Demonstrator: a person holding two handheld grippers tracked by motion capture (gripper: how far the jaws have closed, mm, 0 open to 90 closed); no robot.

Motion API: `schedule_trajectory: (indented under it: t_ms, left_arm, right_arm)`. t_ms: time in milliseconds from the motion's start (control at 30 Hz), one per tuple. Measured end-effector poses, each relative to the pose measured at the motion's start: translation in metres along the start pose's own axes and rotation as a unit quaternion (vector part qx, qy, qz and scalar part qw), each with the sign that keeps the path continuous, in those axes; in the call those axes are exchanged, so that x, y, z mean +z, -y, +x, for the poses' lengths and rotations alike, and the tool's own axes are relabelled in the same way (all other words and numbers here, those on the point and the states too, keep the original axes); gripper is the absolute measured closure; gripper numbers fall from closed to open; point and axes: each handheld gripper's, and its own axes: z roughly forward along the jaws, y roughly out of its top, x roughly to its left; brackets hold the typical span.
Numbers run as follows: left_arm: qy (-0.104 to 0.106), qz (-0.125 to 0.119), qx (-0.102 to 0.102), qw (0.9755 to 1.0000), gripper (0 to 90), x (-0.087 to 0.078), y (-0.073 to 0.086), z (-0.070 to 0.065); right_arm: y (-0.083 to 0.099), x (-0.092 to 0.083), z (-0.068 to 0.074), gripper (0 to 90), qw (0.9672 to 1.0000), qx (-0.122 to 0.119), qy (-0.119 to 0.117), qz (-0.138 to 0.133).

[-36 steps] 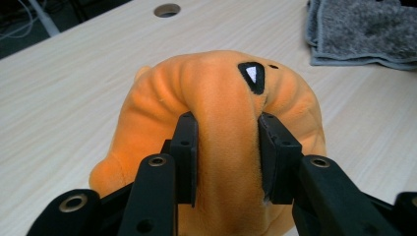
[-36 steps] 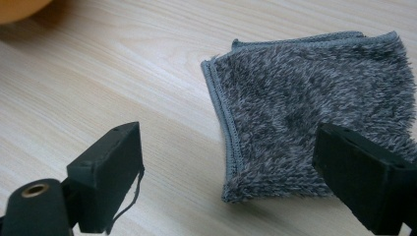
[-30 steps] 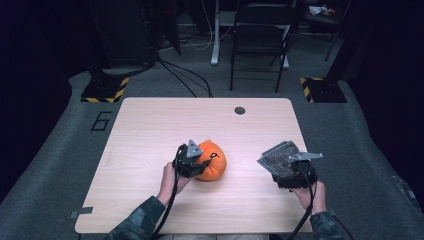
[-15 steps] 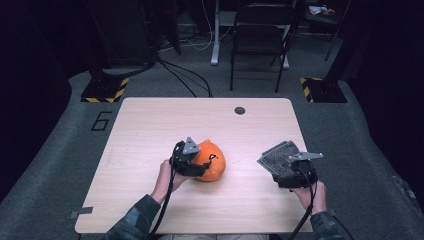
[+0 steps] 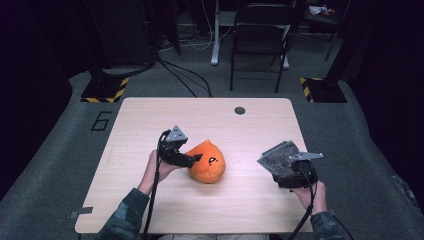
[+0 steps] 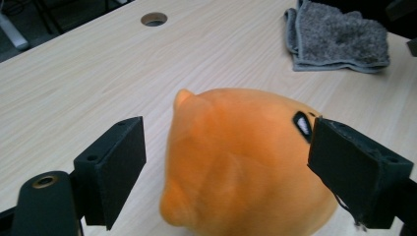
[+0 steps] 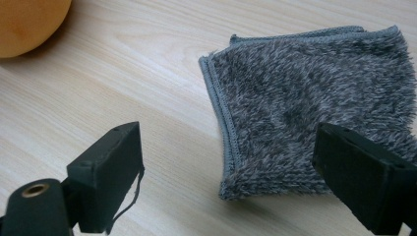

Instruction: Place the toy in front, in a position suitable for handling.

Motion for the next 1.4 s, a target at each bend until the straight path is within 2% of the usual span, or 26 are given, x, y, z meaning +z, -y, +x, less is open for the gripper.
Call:
schedule_trajectory:
  t_ms: [133, 200, 300, 333, 400, 433, 467, 533, 600, 700, 733, 800, 967, 1167, 1400]
  left_arm:
    - [0.009, 0.011, 0.002, 0.9999, 12.4, 0.007, 0.002, 0.007]
    - [0.004, 0.018, 0.01, 0.9998, 11.3, 0.012, 0.003, 0.009]
    - [0.022, 0.031, 0.011, 0.9992, 10.4, 0.021, 0.006, 0.011]
    - [0.025, 0.037, 0.018, 0.9988, 11.5, 0.024, 0.007, 0.011]
    - [0.036, 0.051, 0.023, 0.9978, 18.0, 0.031, 0.01, 0.011]
    - [0.048, 0.051, 0.016, 0.9974, 23.5, 0.034, 0.013, 0.01]
    - [0.054, 0.053, 0.019, 0.9969, 29.8, 0.036, 0.014, 0.01]
    - [0.055, 0.059, 0.02, 0.9965, 35.7, 0.041, 0.018, 0.008]
    - [0.065, 0.059, 0.021, 0.9959, 42.0, 0.043, 0.022, 0.006]
    - [0.07, 0.064, 0.032, 0.995, 52.1, 0.043, 0.025, 0.004]
    - [0.065, 0.06, 0.032, 0.9956, 54.8, 0.043, 0.026, 0.003]
    - [0.069, 0.065, 0.036, 0.9949, 60.8, 0.041, 0.026, 0.002]
    - [0.052, 0.047, 0.045, 0.9965, 70.2, 0.038, 0.027, -0.003]
    - [0.035, 0.034, 0.051, 0.9975, 74.5, 0.034, 0.024, -0.008]
    - [0.025, 0.021, 0.037, 0.9988, 76.0, 0.029, 0.021, -0.011]
  right_arm:
    - [0.0, 0.0, -0.002, 10.7, 0.9999, -0.011, 0.0, -0.003]
    - [0.001, 0.0, -0.002, 10.7, 1.0, -0.007, 0.001, -0.004]
    - [0.001, 0.0, -0.003, 10.7, 1.0, -0.005, 0.002, -0.001]
    - [0.002, 0.0, -0.004, 10.7, 1.0, -0.003, 0.002, -0.001]
    - [0.002, 0.001, -0.005, 10.7, 1.0, -0.004, 0.002, -0.001]
    - [0.002, 0.0, -0.006, 10.7, 1.0, -0.005, 0.004, -0.001]
    - [0.002, 0.0, -0.005, 10.7, 1.0, 0.001, 0.007, 0.0]
    - [0.002, -0.001, -0.006, 10.7, 1.0, -0.001, 0.007, 0.0]
    - [0.002, -0.001, -0.005, 10.7, 1.0, 0.0, 0.005, 0.001]
    - [0.002, 0.001, -0.005, 10.7, 1.0, -0.004, 0.003, 0.001]
    - [0.002, 0.001, -0.005, 10.7, 1.0, -0.004, 0.002, 0.0]
    - [0.001, 0.001, -0.004, 10.7, 1.0, -0.004, 0.002, 0.0]
    - [0.001, 0.0, -0.004, 10.8, 1.0, -0.001, 0.003, 0.0]
    - [0.001, 0.0, -0.005, 10.8, 1.0, 0.0, 0.003, 0.001]
    - [0.001, 0.0, -0.006, 10.9, 1.0, -0.001, 0.004, -0.001]
